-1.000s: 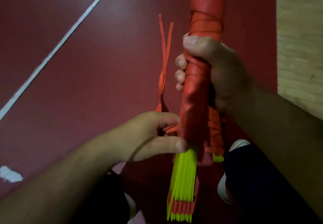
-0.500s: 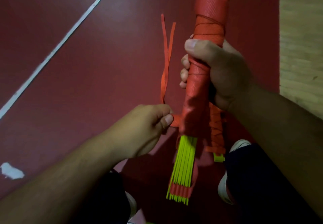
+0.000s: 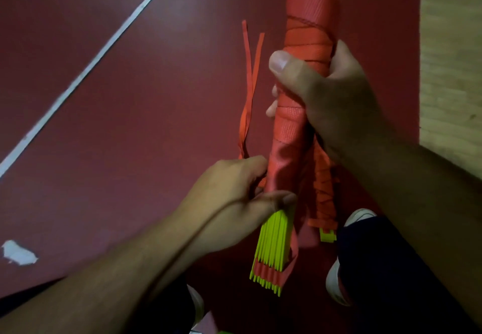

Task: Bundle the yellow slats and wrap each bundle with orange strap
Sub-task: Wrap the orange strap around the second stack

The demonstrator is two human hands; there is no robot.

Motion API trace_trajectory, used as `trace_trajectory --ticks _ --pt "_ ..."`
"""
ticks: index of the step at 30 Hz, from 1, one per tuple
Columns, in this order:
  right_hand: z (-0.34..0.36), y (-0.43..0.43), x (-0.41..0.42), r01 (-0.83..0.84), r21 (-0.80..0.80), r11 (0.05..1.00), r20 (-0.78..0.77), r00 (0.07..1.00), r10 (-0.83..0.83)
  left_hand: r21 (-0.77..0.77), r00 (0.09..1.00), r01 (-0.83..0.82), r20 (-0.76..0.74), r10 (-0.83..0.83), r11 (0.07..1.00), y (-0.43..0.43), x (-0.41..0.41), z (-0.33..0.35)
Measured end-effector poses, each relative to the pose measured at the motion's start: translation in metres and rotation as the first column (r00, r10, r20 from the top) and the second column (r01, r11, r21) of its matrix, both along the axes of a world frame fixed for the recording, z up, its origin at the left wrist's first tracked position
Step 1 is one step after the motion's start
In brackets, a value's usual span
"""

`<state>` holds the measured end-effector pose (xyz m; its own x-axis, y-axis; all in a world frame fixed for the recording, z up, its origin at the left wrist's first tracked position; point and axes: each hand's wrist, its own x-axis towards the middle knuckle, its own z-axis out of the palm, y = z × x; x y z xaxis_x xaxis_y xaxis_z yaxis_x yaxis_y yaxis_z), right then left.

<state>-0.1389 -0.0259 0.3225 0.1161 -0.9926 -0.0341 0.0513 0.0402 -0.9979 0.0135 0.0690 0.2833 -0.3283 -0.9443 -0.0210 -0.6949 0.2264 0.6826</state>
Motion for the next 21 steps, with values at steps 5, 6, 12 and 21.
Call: trace_trajectory --ticks 5,6,12,21 --pt "-0.001 -0.005 -0.012 -0.475 0.063 0.878 0.474 0.788 0.392 0.025 0.990 0.082 -0.114 -0.079 0.996 -0.007 0.006 0.008" --pt "-0.003 -0.007 -0.015 -0.563 0.043 0.826 0.534 0.711 0.457 0.030 0.979 0.132 -0.158 -0.125 0.991 -0.009 0.007 0.010" --pt "0.000 -0.001 -0.014 -0.612 0.177 0.771 0.567 0.704 0.428 0.188 0.937 0.244 -0.299 -0.182 0.951 -0.010 0.009 0.004" --pt "-0.009 -0.005 0.002 -0.059 0.229 0.972 0.234 0.972 0.004 0.201 0.987 -0.031 0.161 -0.002 0.979 -0.006 0.002 0.000"
